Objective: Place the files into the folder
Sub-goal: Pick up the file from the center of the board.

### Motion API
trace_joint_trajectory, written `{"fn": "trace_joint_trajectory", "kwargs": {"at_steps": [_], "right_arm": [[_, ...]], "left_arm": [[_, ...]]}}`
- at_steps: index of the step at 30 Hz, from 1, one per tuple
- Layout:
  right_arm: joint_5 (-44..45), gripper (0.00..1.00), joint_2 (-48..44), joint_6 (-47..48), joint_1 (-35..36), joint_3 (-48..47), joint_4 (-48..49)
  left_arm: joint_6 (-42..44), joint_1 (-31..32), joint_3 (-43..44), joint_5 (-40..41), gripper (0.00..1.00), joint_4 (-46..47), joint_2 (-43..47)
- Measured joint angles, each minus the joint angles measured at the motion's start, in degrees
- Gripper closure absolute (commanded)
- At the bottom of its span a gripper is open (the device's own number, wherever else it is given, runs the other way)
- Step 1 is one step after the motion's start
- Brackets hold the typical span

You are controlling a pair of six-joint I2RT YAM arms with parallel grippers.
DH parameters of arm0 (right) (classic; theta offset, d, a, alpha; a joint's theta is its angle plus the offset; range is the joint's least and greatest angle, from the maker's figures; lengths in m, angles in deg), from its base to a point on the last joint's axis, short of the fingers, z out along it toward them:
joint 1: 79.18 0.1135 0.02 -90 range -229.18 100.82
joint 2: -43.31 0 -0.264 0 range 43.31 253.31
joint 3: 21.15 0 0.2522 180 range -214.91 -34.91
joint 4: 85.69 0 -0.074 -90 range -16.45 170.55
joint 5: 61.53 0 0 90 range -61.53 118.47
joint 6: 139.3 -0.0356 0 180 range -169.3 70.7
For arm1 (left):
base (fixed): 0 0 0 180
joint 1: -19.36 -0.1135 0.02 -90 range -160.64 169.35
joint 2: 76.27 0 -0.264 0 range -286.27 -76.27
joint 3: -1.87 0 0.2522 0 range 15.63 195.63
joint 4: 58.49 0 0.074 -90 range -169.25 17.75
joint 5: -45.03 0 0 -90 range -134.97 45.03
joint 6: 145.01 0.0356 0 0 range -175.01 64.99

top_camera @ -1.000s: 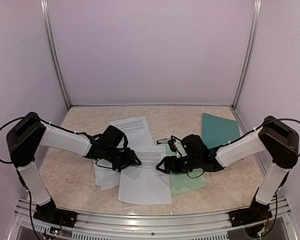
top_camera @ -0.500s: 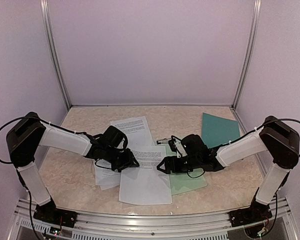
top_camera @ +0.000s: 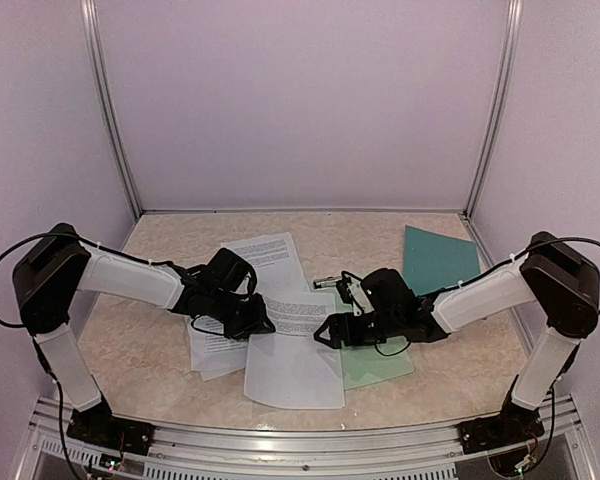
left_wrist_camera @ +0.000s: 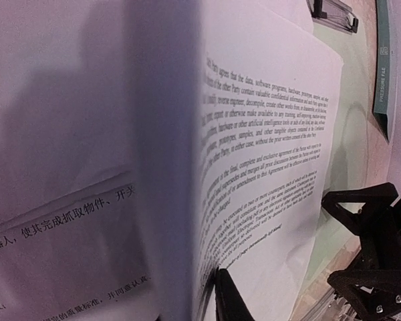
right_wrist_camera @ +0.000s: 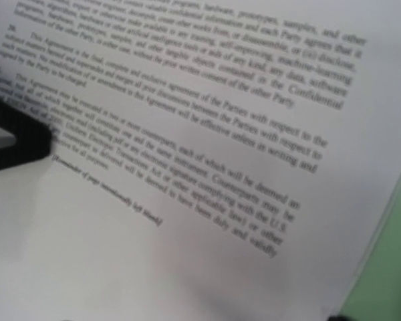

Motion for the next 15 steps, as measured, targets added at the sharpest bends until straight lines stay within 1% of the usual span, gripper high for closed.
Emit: {"fn": "trace_joint_trajectory", "kwargs": {"at_steps": [2,8,12,15], "right_arm": [[0.0,0.20,-0.1,0.1,0.0,0.0,-0.3],[1.5,0.14,-1.4,1.3,0.0,-0.2,-2.6],[6.2,0.06,-3.3,5.1,0.0,-3.9,-10.2],[10.8,0.02,-4.7,10.3,-0.3,-9.8,-16.7]], "left_arm": [[0.2,0.0,0.0,0.0,1.00,-0.1,0.0],[1.5,0.0,0.0,-0.4,1.00,-0.7,1.1],[3.5,0.0,0.8,-1.0,1.00,-1.8,2.7],[5.7,0.2,1.9,-0.9,1.00,-3.8,4.7]]}}
